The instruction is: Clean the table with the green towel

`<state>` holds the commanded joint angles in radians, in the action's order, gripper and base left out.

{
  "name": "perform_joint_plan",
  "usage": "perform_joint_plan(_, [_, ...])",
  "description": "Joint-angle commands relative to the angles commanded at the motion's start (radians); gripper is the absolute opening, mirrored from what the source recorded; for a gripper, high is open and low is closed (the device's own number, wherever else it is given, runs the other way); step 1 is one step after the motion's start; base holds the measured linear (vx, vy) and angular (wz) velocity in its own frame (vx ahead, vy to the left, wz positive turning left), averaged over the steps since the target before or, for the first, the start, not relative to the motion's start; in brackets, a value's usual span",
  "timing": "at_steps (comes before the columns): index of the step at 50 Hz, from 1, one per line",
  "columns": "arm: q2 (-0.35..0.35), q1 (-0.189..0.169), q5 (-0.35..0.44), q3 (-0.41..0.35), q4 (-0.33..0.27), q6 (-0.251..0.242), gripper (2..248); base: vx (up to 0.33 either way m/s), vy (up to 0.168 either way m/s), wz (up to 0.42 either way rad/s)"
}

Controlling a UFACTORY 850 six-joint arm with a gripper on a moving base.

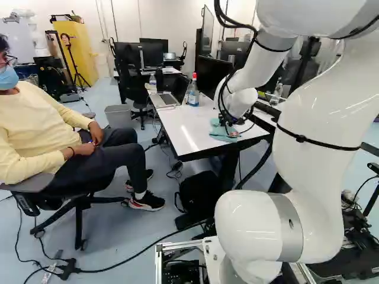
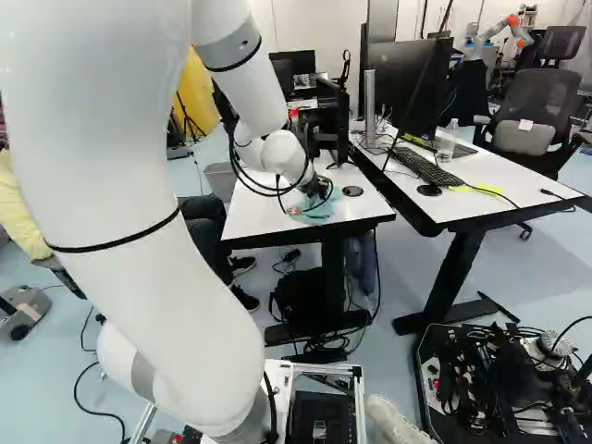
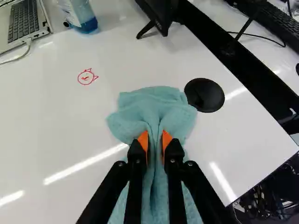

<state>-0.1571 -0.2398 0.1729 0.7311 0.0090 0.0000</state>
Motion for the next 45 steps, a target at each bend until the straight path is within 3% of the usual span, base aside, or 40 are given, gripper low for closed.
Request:
perform_joint_plan(11, [-0.044, 0.013, 0.0, 0.05, 0.0, 0.0, 54, 0.0, 0.0, 0.0])
perform_joint_plan(45, [-0.078, 0.123, 0.0, 0.09, 0.0, 0.0, 54, 0.0, 0.0, 0.0])
